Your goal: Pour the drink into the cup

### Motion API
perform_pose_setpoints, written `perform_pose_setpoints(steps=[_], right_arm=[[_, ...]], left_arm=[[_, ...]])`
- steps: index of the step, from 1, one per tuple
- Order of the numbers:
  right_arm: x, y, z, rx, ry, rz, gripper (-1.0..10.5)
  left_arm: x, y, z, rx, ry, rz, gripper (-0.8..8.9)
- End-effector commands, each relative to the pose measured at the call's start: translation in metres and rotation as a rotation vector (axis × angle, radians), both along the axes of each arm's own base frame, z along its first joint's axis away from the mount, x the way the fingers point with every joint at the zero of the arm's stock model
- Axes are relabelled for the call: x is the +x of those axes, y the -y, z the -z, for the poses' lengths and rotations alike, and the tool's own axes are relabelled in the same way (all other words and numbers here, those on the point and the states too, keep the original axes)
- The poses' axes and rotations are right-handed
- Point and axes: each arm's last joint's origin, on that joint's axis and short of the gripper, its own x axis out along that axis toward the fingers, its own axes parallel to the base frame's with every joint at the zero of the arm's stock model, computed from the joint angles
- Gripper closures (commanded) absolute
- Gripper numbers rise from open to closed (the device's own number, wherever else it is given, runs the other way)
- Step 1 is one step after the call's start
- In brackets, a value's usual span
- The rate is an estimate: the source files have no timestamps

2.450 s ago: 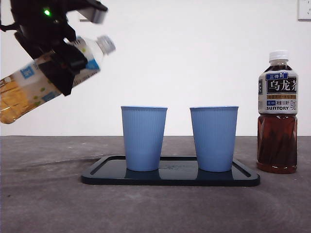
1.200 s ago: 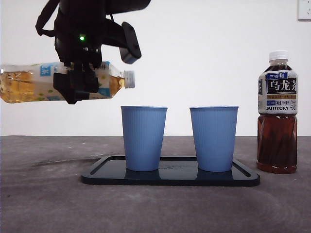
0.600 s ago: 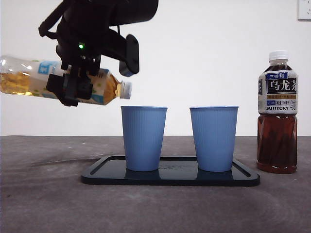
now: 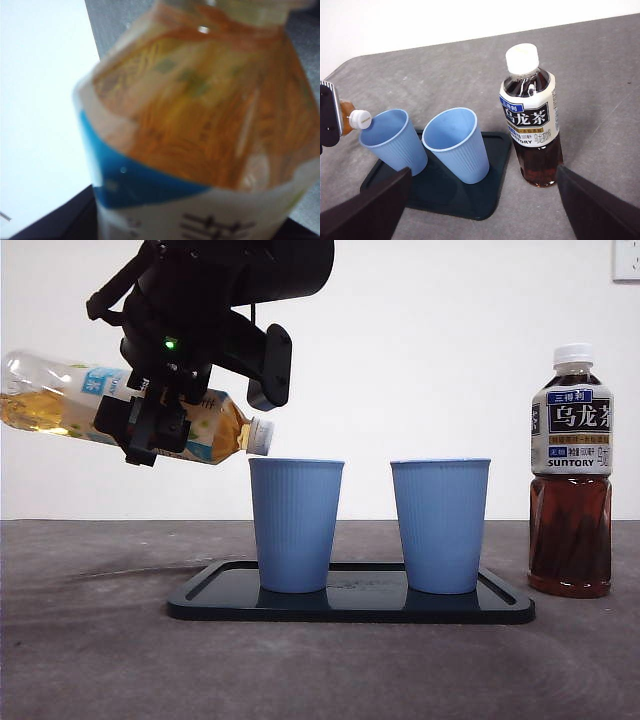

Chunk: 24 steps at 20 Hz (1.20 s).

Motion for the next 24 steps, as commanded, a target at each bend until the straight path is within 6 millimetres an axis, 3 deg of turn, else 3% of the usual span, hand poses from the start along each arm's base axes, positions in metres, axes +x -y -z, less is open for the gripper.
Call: perform_pose_setpoints(steps=[1,12,24], right_arm=[[-0.001,0.0,-0.006,-0.005,0.027,-0.009,4.8],[-0.002,0.0,-0.005,-0.029,0.029,-0.016,4.8],[-0.002,0.0,-0.005,-0.036,0.031,-0.019,4.8]], left_arm=[[0.002,0.007,-0.007,0.002,0.049,-0.001,6.05],[-0.005,0.003,-0.022,-0.187,0.18,-0.089,6.0],[-0.026,-0.032,-0.067,-0.851,0.107,-0.248,6.01]])
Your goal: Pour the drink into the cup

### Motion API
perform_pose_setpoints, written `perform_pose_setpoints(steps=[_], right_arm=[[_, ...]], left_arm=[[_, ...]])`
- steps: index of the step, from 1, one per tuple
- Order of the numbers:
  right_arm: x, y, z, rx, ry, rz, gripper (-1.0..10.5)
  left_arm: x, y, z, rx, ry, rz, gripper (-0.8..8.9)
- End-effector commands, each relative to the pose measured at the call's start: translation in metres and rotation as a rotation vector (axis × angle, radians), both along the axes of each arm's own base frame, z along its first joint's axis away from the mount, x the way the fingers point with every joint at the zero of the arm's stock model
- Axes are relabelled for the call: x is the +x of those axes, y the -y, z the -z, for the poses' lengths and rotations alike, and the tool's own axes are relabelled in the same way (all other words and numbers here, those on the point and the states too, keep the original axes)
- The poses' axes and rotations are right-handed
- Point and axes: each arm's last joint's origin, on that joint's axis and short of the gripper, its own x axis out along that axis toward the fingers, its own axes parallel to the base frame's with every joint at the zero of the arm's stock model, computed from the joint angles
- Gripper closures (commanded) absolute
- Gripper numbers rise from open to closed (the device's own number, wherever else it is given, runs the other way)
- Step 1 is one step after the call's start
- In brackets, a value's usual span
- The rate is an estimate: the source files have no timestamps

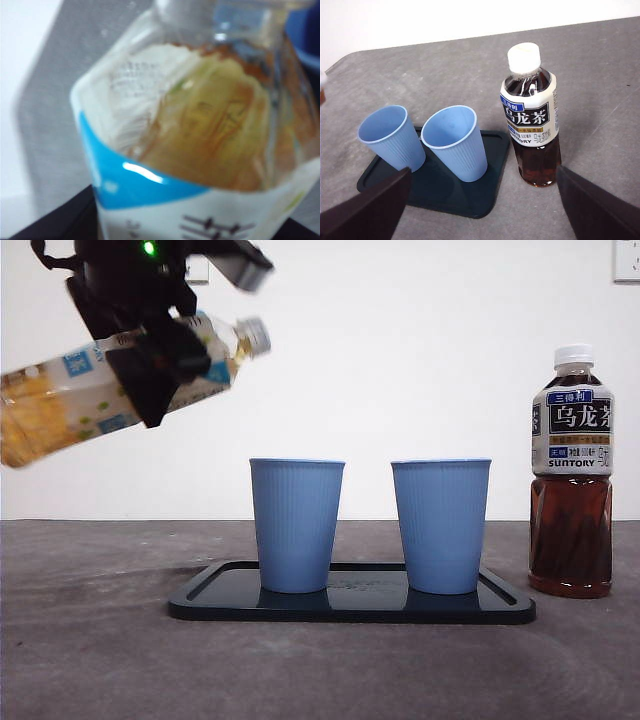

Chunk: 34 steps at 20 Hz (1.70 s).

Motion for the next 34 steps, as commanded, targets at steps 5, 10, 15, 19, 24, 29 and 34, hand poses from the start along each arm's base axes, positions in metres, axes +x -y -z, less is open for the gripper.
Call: perform_pose_setpoints(steps=[5,10,15,19,24,29,34], right_arm=[[-0.002,-0.001,-0.005,-0.015,0.032,-0.036,4.8],[-0.002,-0.001,-0.005,-0.014,0.032,-0.044,4.8],[-0.002,-0.001,-0.005,-0.014,0.03,-0.043,4.8],[-0.002,-0.001,-0.005,-0.017,0.031,-0.044,4.8],[-0.002,-0.001,-0.006,-0.018,0.04,-0.045,4.8],[-0.001,-0.001,-0.005,-0.019,0.04,-0.043,4.8],[-0.001,-0.001,-0.005,-0.02,0.039,-0.042,4.8]], left_arm=[[0.006,-0.025,-0.03,-0.406,0.087,-0.163,6.01],[0.009,-0.044,-0.028,-0.621,0.172,-0.158,6.01],[0.01,-0.058,-0.004,-0.777,0.305,-0.132,6.01],[0.012,-0.065,0.021,-0.847,0.384,-0.141,6.01],[0.013,-0.07,0.045,-0.936,0.45,-0.162,6.01],[0.013,-0.072,0.062,-0.988,0.459,-0.171,6.01],[0.017,-0.073,0.079,-0.999,0.461,-0.187,6.01]])
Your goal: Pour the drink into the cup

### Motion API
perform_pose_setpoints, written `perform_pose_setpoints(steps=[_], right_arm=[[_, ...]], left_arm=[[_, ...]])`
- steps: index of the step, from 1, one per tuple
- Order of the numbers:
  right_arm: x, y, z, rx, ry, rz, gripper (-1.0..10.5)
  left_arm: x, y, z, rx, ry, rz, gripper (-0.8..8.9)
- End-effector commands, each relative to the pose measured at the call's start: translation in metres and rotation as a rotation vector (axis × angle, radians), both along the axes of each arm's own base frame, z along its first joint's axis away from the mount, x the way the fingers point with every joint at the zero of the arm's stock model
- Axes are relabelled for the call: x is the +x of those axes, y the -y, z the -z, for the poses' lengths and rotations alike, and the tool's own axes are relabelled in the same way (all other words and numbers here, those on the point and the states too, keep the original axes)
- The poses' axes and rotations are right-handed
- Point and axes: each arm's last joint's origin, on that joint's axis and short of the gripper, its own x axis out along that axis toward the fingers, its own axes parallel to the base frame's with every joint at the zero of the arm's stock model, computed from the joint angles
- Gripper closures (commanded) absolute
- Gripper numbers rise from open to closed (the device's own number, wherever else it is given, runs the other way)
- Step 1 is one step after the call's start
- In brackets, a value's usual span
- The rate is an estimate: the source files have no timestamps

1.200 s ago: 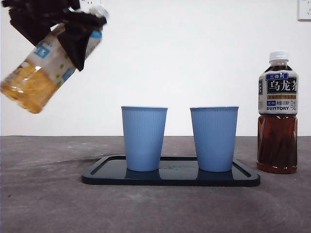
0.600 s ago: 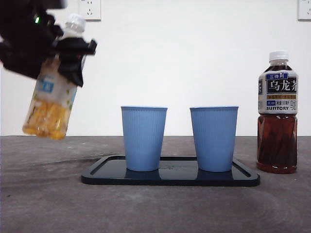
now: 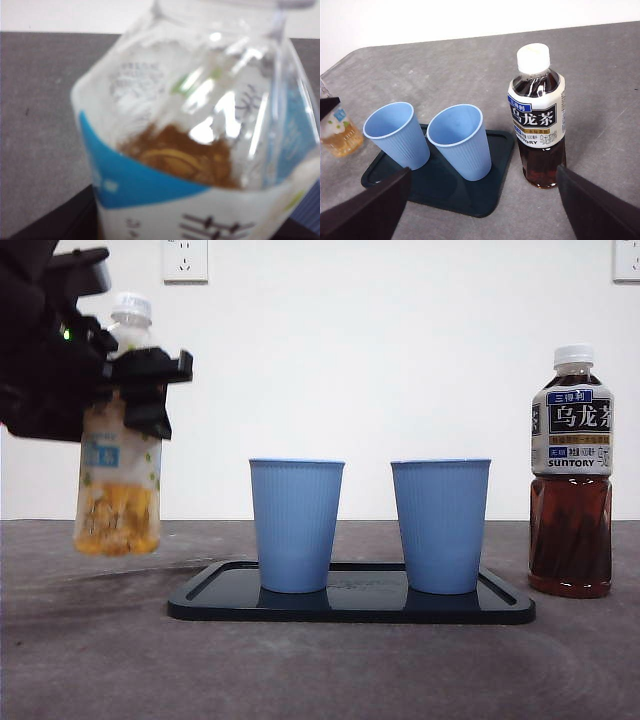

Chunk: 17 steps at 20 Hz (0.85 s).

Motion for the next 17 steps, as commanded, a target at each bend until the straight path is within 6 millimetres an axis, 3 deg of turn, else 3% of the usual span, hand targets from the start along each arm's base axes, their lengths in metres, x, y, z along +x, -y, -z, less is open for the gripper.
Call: perform_pose_setpoints(steps=[1,8,17], right_arm=[[-0.001,0.0,-0.005,-0.006,0.029,-0.009,4.8],[-0.001,0.0,-0.005,-0.006,0.029,-0.009,4.8],[-0.001,0.0,-0.005,-0.006,0.029,-0.009,4.8]], left_arm=[[0.007,0.002,0.003,-0.039,0.036,-0.011,6.01],[0.015,0.007,0.019,-0.031,0.009,-0.014,6.01],[0.016,0.007,0.021,-0.031,0.009,-0.014,5.9]])
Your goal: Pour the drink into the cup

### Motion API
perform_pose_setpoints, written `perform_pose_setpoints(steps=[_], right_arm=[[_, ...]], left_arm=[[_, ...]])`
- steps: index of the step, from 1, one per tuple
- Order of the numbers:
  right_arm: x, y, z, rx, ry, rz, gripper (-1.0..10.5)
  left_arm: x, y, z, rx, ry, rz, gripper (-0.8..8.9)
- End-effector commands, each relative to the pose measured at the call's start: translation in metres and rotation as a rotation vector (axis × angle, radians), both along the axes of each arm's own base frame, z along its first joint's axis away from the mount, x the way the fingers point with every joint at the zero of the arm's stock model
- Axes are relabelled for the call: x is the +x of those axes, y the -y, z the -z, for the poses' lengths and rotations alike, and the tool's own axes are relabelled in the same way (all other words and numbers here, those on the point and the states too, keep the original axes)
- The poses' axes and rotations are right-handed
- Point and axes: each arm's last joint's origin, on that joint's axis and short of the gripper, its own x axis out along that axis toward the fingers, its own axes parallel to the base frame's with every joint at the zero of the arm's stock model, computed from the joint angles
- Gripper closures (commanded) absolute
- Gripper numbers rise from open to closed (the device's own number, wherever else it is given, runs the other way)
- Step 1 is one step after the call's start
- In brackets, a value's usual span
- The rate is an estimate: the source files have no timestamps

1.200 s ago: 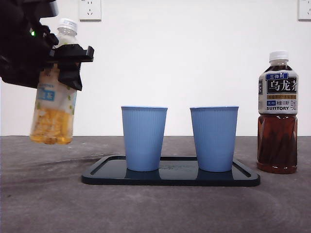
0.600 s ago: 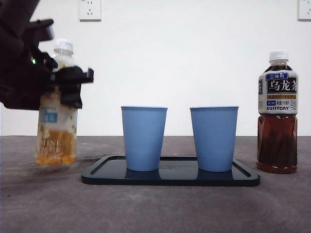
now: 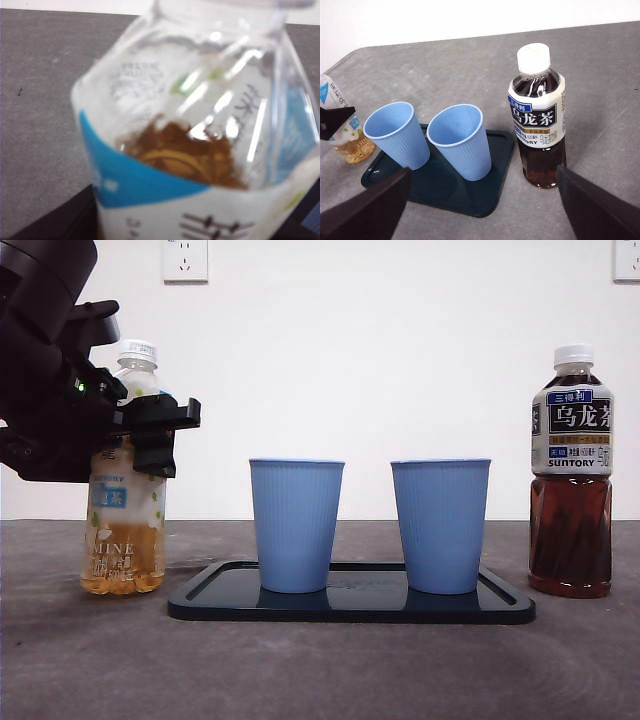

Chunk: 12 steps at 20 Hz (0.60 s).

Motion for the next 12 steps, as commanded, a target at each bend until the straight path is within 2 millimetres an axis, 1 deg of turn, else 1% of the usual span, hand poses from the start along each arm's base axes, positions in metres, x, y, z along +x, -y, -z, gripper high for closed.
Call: perform_pose_setpoints(steps=[1,3,5,7,12], right_arm=[[-0.0012,-0.0002,-0.005,-0.006,0.029,-0.009,4.8],[-0.0012,-0.0002,-0.005,-0.006,0.029,-0.009,4.8],[-0.0012,-0.0002,-0.0051,-0.006,0.029,-0.009,4.8],[-0.0012,-0.0002,-0.0051,-0.005,0.029,-0.009,4.8],[-0.0012,-0.0002,-0.0051,-0.005,0.029,-0.008,4.8]], left_arm=[[0.0034,0.0034,-0.0047,-0.025,0.037,0.003,5.82],[0.0034,0.0033,-0.0048,-0.025,0.038,0.003,5.19],[0.003,0.0032,-0.0042,-0.021,0.03,0.003,4.2],[0.002,0.0026,-0.0037,-0.012,0.014,0.003,3.66],[-0.0033,0.0004,-0.0069,0.0,-0.02,0.002,3.44]])
